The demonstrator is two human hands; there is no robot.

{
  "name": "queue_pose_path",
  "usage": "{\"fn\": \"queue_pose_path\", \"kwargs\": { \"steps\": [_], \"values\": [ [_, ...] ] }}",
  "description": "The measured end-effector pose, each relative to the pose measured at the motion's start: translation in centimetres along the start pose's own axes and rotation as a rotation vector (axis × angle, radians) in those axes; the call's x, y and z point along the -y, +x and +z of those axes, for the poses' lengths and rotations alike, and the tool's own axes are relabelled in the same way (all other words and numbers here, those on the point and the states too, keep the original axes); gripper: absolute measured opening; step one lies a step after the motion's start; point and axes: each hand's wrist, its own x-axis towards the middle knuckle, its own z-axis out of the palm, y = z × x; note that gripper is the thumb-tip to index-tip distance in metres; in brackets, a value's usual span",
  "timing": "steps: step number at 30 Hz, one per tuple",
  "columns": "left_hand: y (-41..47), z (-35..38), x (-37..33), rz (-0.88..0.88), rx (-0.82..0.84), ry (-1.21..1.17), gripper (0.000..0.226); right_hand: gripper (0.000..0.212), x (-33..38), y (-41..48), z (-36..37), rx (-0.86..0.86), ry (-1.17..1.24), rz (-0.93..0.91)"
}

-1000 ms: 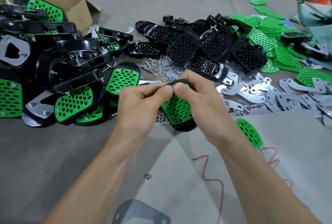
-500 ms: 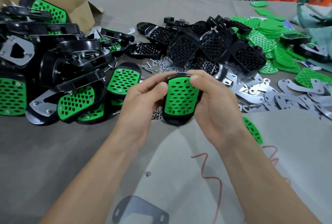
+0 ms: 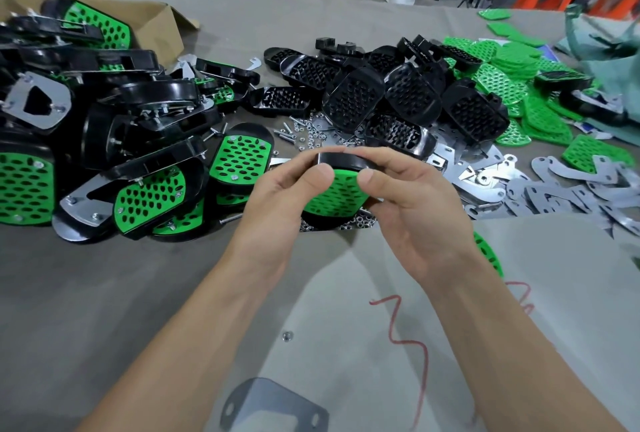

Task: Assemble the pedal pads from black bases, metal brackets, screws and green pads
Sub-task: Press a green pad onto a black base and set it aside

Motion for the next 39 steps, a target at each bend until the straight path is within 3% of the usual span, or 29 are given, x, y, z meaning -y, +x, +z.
{"fn": "queue_pose_path", "kwargs": {
  "steps": [7,13,21,28,34,39],
  "values": [
    [0.2,-0.4,-0.6,0.016,-0.072,0.047,0.025,0.031,-0.8,0.3,0.8,-0.136,-0.063,-0.076],
    [0.5,-0.1,0.0,0.133,-0.173,0.084,0.024,0.025,-2.3,1.1,1.9,-0.228,-0.282,-0.255],
    [2.0,0.7,0.6,0.283,-0.366,0.467,0.019,0.021,-2.0,2.3,2.3,-0.316,-0.458,-0.357],
    [3.4,1.6,-1.9,0.262,-0.166,0.312,0.008,0.026,1.2,3.1,2.7,-0.209,-0.424,-0.433],
    [2.8,1.8,-2.5,0.193,-0.304,0.186,0.009,0.012,2.5,2.9,2.4,-0.198,-0.805,-0.339],
    [1.7,2.5,-1.1,0.11,-0.322,0.244,0.007,0.045,0.5,1.1,1.1,-0.435,-0.924,-0.285]
  ]
}}
